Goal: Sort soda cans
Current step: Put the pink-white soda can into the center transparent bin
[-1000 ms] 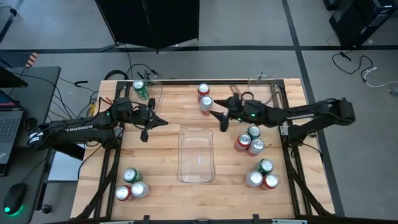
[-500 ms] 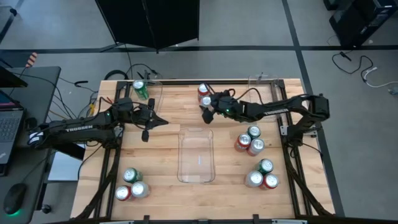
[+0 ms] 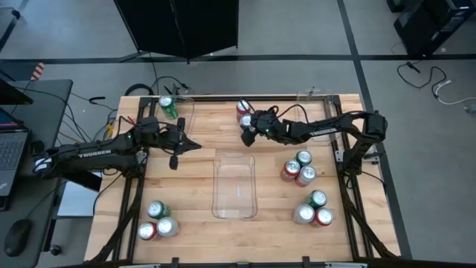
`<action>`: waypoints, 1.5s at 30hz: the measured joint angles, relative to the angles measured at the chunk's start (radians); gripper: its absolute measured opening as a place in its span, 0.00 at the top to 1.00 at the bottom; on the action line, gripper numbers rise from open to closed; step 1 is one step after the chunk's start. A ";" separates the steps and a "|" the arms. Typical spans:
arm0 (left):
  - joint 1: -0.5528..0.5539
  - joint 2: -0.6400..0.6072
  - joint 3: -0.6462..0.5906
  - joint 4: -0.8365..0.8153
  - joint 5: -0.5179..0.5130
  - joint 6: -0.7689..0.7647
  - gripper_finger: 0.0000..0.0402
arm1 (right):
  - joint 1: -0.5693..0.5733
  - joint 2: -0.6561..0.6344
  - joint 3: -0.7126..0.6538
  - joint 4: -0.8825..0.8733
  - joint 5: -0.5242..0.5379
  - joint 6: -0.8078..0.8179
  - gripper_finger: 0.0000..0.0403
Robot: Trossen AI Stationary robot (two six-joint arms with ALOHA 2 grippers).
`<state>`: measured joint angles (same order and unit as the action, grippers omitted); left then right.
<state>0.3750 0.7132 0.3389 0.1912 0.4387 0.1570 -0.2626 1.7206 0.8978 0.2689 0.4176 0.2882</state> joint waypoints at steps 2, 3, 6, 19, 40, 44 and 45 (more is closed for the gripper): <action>-0.002 0.000 0.000 0.000 -0.001 0.000 0.99 | -0.002 0.009 0.001 0.021 -0.006 0.000 0.16; -0.002 0.000 0.000 -0.001 -0.001 0.000 0.99 | -0.003 0.012 0.001 0.021 -0.016 0.000 0.18; -0.003 0.000 0.000 -0.001 -0.003 -0.001 0.99 | -0.003 0.027 0.002 0.040 -0.021 0.005 0.25; -0.004 0.000 0.000 -0.014 -0.004 -0.002 0.99 | 0.081 -0.091 -0.002 -0.013 -0.049 0.002 0.38; -0.004 0.000 0.000 -0.029 -0.008 -0.002 0.99 | 0.527 -0.155 0.311 -0.503 0.199 0.150 0.38; -0.005 0.000 0.000 -0.028 -0.015 -0.004 0.99 | 0.532 -0.085 0.310 -0.517 0.242 0.207 0.38; -0.005 0.000 0.000 -0.030 -0.015 -0.004 0.99 | 0.529 -0.064 0.309 -0.515 0.259 0.213 0.38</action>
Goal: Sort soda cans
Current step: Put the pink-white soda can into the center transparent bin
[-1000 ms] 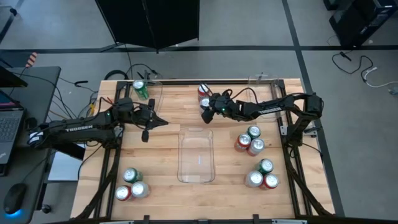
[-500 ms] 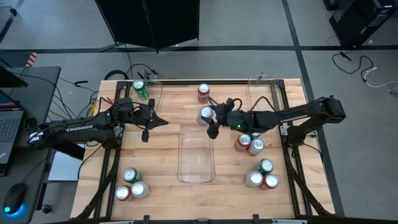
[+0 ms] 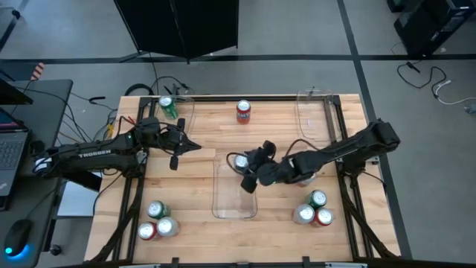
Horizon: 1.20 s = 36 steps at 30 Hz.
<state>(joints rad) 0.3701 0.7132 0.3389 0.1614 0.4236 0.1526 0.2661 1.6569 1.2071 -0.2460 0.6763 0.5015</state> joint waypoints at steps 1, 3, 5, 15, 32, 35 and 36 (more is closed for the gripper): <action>0.000 0.000 0.000 -0.001 -0.001 -0.002 0.99 | -0.004 0.020 -0.001 -0.001 0.018 0.004 0.38; 0.000 0.000 0.000 -0.003 -0.006 -0.003 0.99 | -0.012 0.056 -0.003 0.002 0.044 0.020 0.38; 0.000 0.000 0.000 -0.005 -0.007 -0.003 0.99 | -0.022 0.084 -0.003 0.011 0.059 0.032 0.38; 0.000 0.000 0.000 -0.019 -0.006 -0.002 0.99 | -0.049 0.184 -0.003 0.009 0.066 0.127 0.38; 0.000 0.000 0.000 -0.024 -0.007 -0.003 0.99 | -0.055 0.180 -0.001 -0.006 0.060 0.151 0.23; 0.000 0.000 0.000 -0.026 -0.008 -0.003 0.99 | -0.056 0.156 -0.001 -0.014 0.059 0.150 0.24; 0.000 0.000 0.000 -0.026 -0.008 -0.003 0.99 | -0.057 0.143 -0.001 -0.017 0.059 0.150 0.24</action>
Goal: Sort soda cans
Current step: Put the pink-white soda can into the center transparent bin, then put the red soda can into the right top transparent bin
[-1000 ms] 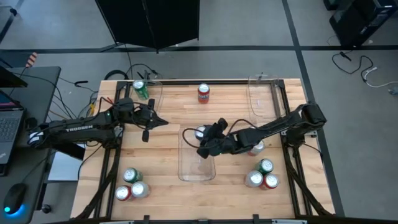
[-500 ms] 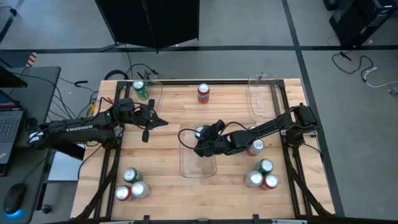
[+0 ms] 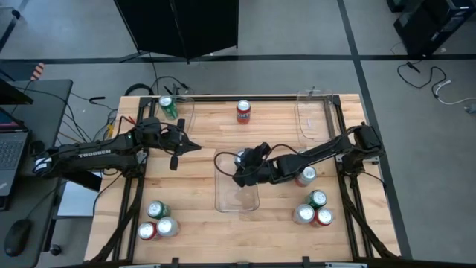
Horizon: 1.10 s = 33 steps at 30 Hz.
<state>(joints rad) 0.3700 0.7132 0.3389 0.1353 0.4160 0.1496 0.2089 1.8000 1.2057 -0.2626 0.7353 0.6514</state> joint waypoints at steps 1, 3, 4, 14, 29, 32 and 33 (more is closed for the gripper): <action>0.000 0.000 0.000 -0.001 0.000 0.000 0.99 | -0.002 -0.010 0.000 0.001 0.000 0.000 0.24; 0.000 0.000 0.000 -0.001 0.000 0.000 0.99 | -0.008 -0.033 0.000 -0.003 0.001 -0.009 0.24; 0.000 0.000 0.000 -0.001 0.000 0.000 0.99 | -0.012 -0.042 0.000 -0.002 0.000 -0.018 0.23; 0.000 0.000 0.000 0.000 -0.001 -0.001 0.99 | -0.174 -0.102 0.000 0.079 0.004 -0.160 0.18; 0.000 0.000 -0.001 0.002 -0.001 0.001 0.99 | -0.477 -0.046 -0.001 0.154 -0.168 -0.287 0.13; 0.000 0.000 -0.015 0.021 -0.002 0.001 0.99 | -0.500 -0.011 -0.002 0.196 -0.207 -0.296 0.13; 0.000 0.000 -0.025 0.028 -0.002 0.001 0.99 | -0.506 0.002 -0.002 0.206 -0.209 -0.296 0.13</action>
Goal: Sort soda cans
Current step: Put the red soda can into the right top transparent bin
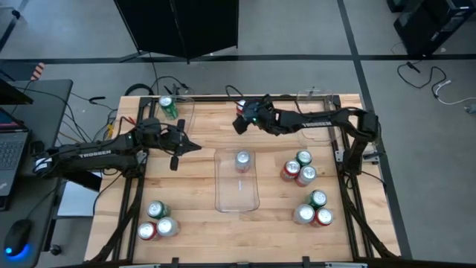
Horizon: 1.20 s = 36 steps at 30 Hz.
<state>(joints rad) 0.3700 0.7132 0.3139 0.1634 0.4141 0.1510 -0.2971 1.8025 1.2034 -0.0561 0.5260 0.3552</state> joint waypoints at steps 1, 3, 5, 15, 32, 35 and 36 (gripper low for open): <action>0.000 0.000 -0.010 0.010 0.000 0.000 0.99 | -0.007 0.008 0.001 0.031 -0.001 0.000 0.13; 0.000 0.001 -0.031 0.033 0.000 0.002 0.99 | -0.022 0.020 0.001 0.043 -0.002 -0.013 0.13; 0.000 0.000 -0.048 0.054 -0.001 0.002 0.99 | -0.039 0.031 0.002 0.068 -0.033 -0.015 0.13; 0.000 0.000 -0.093 0.125 -0.002 -0.004 0.99 | -0.075 0.075 0.001 0.083 -0.118 0.009 0.15; -0.003 0.000 -0.093 0.125 -0.003 -0.013 0.99 | -0.082 0.033 -0.002 0.016 -0.160 0.001 0.38; -0.004 0.000 -0.093 0.123 -0.003 -0.013 0.99 | -0.072 -0.038 -0.002 -0.046 -0.115 0.011 0.38; -0.004 0.000 -0.092 0.123 -0.003 -0.013 0.99 | -0.068 -0.067 -0.002 -0.071 -0.091 0.012 0.38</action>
<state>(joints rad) 0.3664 0.7136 0.2214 0.2867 0.4110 0.1375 -0.3654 1.7357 1.2018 -0.1272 0.4352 0.3675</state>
